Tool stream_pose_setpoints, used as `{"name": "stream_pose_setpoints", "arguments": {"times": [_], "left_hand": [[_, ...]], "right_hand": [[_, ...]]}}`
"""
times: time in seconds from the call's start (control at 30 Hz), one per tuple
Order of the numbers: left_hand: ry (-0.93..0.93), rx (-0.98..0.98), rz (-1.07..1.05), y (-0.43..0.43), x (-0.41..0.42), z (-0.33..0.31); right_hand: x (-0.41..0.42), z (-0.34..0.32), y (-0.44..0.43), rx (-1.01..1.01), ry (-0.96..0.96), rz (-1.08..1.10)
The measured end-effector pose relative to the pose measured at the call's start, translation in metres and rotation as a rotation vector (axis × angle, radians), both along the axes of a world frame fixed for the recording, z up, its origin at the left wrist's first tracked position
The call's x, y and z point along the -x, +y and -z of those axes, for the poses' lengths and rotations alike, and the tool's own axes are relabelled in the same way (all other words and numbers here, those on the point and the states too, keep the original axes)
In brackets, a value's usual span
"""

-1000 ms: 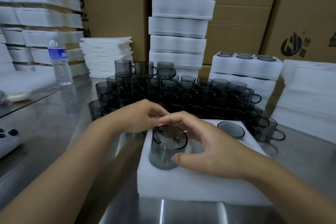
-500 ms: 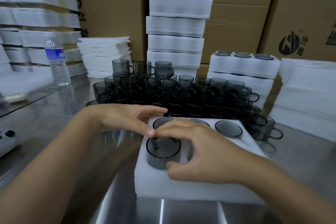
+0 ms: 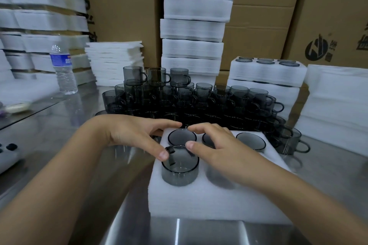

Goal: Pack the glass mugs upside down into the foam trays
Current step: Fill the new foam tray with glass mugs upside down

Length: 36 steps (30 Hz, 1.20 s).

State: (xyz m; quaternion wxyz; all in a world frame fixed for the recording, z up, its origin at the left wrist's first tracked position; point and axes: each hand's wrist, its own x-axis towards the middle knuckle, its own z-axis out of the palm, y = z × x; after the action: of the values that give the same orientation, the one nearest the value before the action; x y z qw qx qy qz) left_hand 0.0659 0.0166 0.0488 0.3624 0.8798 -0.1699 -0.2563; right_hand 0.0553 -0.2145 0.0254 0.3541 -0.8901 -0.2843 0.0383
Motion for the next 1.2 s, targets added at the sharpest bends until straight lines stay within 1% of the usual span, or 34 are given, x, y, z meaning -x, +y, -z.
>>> {"name": "stream_pose_setpoints", "arguments": {"times": [0.27,0.33,0.47,0.67,1.2], "left_hand": [[-0.016,-0.018,-0.021,-0.002,0.001,0.002],[-0.002,-0.037,-0.016,-0.002,0.001,0.002],[0.008,-0.118,-0.020,-0.005,0.002,0.000],[0.001,-0.148,-0.035,-0.009,0.004,-0.002],[-0.018,-0.207,-0.025,-0.013,0.009,-0.009]], "right_hand": [[0.002,-0.003,-0.002,0.090,0.019,-0.053],[0.004,-0.002,-0.002,0.115,-0.017,-0.056],[0.006,0.005,0.002,0.201,-0.150,-0.051],[0.006,0.004,0.003,0.256,-0.187,-0.059],[0.010,0.002,0.004,0.243,-0.206,-0.045]]}}
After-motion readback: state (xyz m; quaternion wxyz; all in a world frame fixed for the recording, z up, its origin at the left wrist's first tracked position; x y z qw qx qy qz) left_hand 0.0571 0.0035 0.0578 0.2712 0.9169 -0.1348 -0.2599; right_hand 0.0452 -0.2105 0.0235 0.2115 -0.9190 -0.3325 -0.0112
